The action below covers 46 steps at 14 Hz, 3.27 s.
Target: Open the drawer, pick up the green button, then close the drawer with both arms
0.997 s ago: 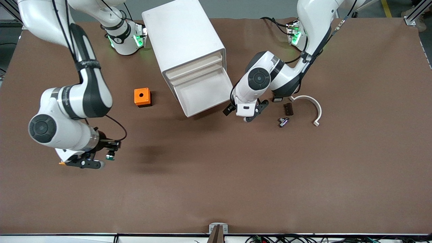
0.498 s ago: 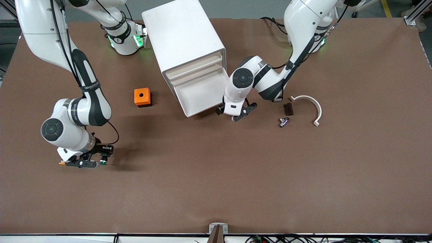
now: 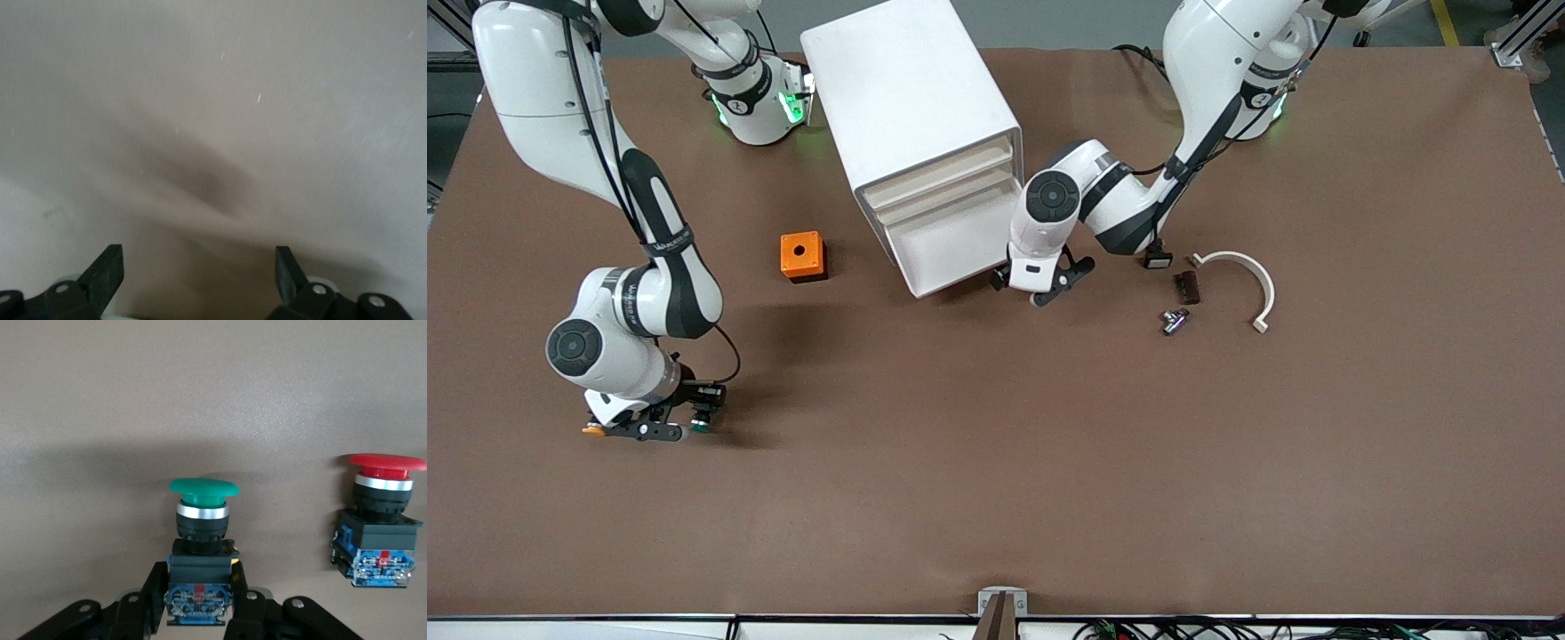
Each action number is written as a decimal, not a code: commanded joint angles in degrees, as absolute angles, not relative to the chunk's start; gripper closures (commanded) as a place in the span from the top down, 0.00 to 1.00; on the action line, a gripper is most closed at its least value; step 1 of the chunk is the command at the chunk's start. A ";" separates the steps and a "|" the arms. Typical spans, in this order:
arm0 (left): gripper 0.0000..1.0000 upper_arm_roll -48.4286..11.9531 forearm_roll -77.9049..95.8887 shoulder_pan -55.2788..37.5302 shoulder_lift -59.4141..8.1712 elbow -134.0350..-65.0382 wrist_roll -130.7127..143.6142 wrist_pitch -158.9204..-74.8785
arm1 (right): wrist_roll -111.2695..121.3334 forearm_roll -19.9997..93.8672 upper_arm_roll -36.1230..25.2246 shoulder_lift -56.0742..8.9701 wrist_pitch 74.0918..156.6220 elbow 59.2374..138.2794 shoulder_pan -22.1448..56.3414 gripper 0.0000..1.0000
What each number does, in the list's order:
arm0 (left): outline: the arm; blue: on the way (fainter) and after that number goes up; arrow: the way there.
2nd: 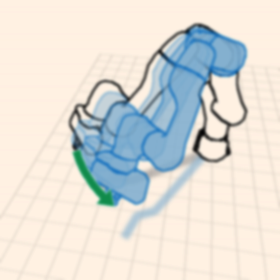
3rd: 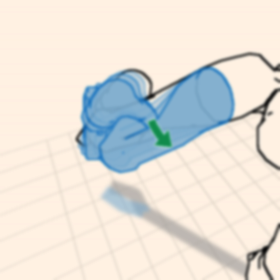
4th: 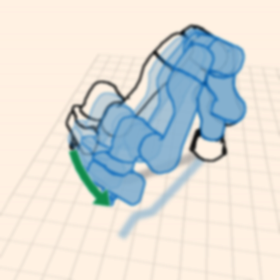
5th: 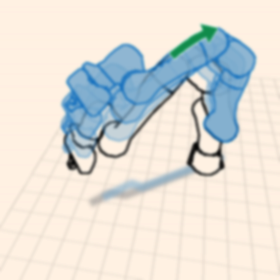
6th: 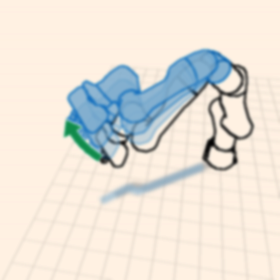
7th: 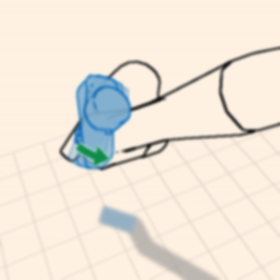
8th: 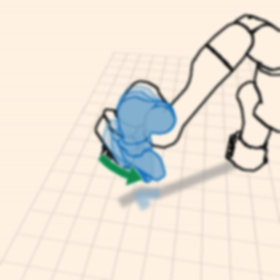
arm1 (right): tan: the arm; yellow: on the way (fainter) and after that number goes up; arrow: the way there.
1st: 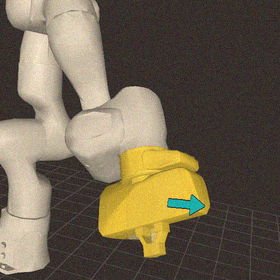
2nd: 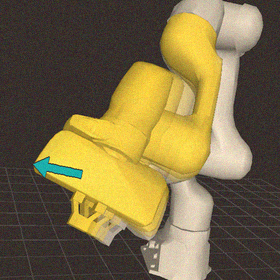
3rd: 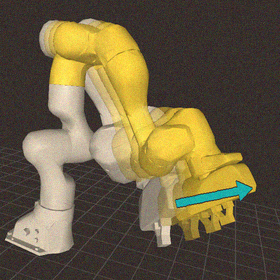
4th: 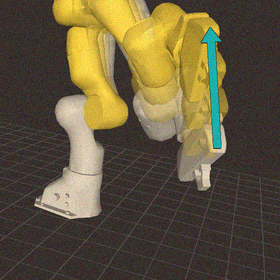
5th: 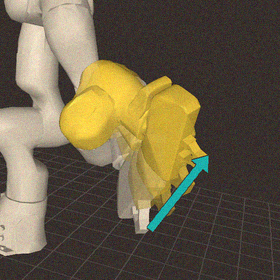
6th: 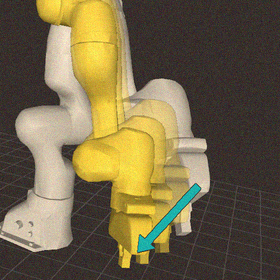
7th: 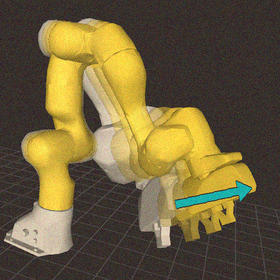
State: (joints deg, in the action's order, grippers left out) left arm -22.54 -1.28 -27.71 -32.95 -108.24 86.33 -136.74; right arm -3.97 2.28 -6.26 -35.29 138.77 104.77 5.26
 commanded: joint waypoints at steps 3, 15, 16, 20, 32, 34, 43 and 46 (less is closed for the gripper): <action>1.00 -27.33 -1.85 -29.08 -32.25 -109.34 94.03 -136.32 | -6.32 1.49 -5.80 -35.24 139.04 106.26 5.27 0.00; 1.00 -27.16 -2.19 -33.58 -32.17 -108.63 101.08 -136.32 | -6.24 -3.34 -5.89 -34.89 136.86 102.75 4.83 1.00; 1.00 -27.07 -2.37 -33.57 -31.82 -108.63 101.07 -136.32 | -5.98 -3.43 -5.89 -34.54 135.37 101.70 4.83 1.00; 1.00 -26.90 -2.72 -31.91 -29.98 -107.49 101.08 -133.96 | -3.18 -3.69 -5.89 -30.42 125.00 98.18 4.92 1.00; 1.00 -27.16 -2.81 -19.26 -17.25 -101.08 78.07 -114.35 | 4.57 -2.72 -5.71 -11.52 91.94 87.54 0.88 1.00; 1.00 -27.16 -2.81 -17.32 -14.25 -101.16 74.55 -113.04 | 6.14 -2.72 -5.80 -10.55 90.19 87.45 0.01 1.00; 1.00 -26.72 -2.81 -12.75 -7.47 -101.25 58.19 -104.16 | 7.74 -2.72 -5.63 -10.72 85.78 85.26 -0.44 1.00; 1.00 -27.07 -2.81 -9.32 -6.42 -101.25 54.25 -102.22 | 7.30 -2.64 -5.62 -10.90 85.87 84.55 -0.26 1.00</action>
